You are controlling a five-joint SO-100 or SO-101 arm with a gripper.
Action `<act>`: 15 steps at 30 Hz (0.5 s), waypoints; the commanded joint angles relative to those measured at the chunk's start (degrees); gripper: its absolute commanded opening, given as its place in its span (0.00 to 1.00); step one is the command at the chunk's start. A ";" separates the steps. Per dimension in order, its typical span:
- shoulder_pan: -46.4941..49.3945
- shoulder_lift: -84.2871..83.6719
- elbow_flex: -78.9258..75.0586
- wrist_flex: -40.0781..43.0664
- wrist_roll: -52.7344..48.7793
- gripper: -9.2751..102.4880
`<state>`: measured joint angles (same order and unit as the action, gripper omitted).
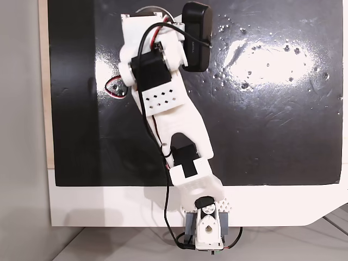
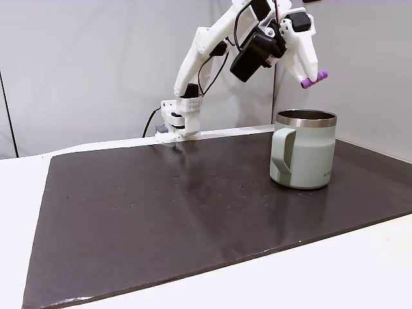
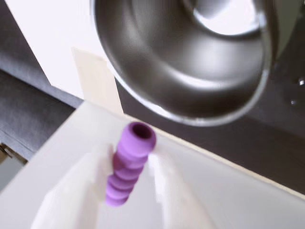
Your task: Grasp a pengrip and put it in the cup.
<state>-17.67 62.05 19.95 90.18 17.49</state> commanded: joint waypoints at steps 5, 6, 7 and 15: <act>2.29 -0.97 -2.99 0.26 -2.46 0.08; 2.29 -1.05 -2.90 0.26 -2.46 0.08; 2.20 -1.05 -2.72 0.26 -2.55 0.08; 1.49 -1.05 -1.32 2.02 -2.90 0.36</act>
<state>-16.08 60.12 19.95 91.49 15.38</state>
